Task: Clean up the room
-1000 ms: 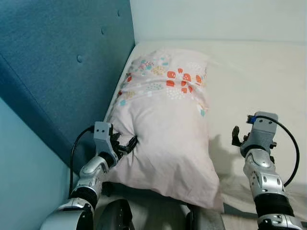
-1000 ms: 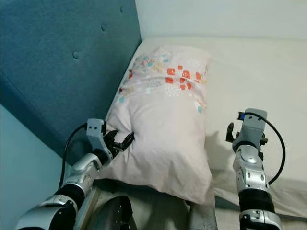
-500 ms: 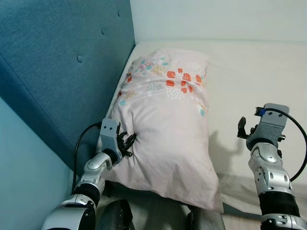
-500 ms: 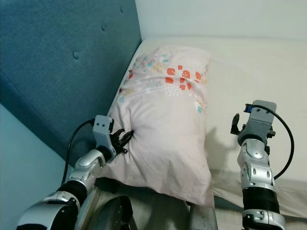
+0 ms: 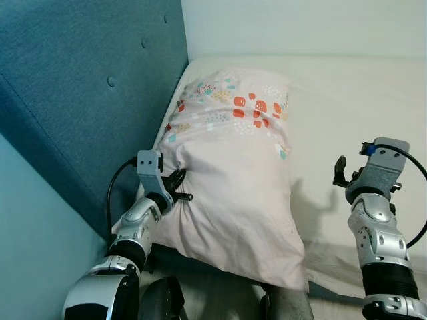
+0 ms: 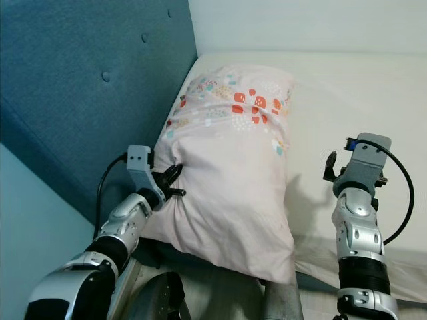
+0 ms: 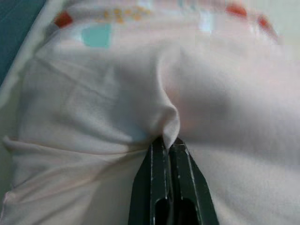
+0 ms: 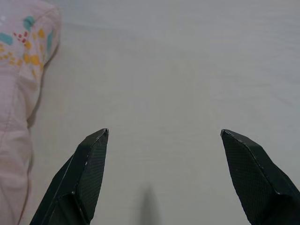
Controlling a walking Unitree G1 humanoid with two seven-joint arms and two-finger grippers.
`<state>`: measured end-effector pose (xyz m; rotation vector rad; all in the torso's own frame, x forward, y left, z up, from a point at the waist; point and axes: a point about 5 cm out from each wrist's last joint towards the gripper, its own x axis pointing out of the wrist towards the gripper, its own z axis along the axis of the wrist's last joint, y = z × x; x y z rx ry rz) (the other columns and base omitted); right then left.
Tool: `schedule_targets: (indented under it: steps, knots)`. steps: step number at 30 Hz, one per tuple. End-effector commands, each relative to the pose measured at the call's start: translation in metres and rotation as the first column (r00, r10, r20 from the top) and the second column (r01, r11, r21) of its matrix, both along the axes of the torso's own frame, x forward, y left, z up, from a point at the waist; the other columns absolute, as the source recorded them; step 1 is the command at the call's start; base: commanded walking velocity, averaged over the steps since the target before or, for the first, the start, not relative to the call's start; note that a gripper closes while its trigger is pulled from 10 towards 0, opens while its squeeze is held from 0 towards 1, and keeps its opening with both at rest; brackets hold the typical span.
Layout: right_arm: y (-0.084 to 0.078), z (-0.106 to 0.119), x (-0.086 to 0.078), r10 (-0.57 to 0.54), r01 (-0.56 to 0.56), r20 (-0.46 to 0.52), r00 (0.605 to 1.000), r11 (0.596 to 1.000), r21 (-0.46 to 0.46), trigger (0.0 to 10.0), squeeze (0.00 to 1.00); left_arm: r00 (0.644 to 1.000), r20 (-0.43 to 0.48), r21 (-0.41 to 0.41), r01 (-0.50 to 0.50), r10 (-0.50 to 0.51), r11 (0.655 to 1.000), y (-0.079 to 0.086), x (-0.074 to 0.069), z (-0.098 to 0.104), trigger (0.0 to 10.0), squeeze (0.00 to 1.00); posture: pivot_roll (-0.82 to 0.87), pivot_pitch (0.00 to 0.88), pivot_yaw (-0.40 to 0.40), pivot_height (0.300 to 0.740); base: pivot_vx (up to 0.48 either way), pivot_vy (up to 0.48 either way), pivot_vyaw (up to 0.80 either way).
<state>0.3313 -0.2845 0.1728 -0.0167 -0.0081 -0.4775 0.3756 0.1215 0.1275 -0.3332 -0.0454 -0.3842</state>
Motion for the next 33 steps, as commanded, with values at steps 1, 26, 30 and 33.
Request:
schedule_targets:
  steps: [1, 26, 30, 33]
  knots:
    - [0.005, -0.004, 0.001, 0.013, -0.013, -0.015, 1.000, 1.000, 0.025, 10.0, 0.00, 0.998, 0.068, -0.045, -0.015, 0.018, 0.999, 0.001, 0.008, 0.022, 0.0, 0.00, -0.10, 0.206, 0.129, 0.525, 0.000, 0.000, 0.00]
    - [0.015, -0.007, 0.004, 0.047, -0.047, -0.019, 0.999, 0.998, 0.043, 10.0, 0.00, 0.769, -0.063, 0.236, -0.608, 0.636, 0.758, 0.169, -0.055, -0.029, 0.0, 0.00, -0.05, 0.216, 0.140, 0.525, 0.000, 0.000, 0.00]
    - [0.018, -0.008, 0.006, 0.058, -0.057, -0.024, 0.998, 0.997, 0.045, 10.0, 0.00, 0.587, -0.285, 0.132, -0.759, 0.758, 0.637, 0.187, -0.094, -0.062, 0.0, 0.00, -0.05, 0.218, 0.148, 0.525, 0.000, 0.000, 0.00]
    - [0.020, -0.008, 0.007, 0.066, -0.065, -0.024, 0.998, 0.997, 0.046, 10.0, 0.00, 0.504, -0.403, 0.068, -0.816, 0.764, 0.574, 0.187, -0.109, -0.070, 0.0, 0.00, -0.05, 0.215, 0.149, 0.525, 0.000, 0.000, 0.00]
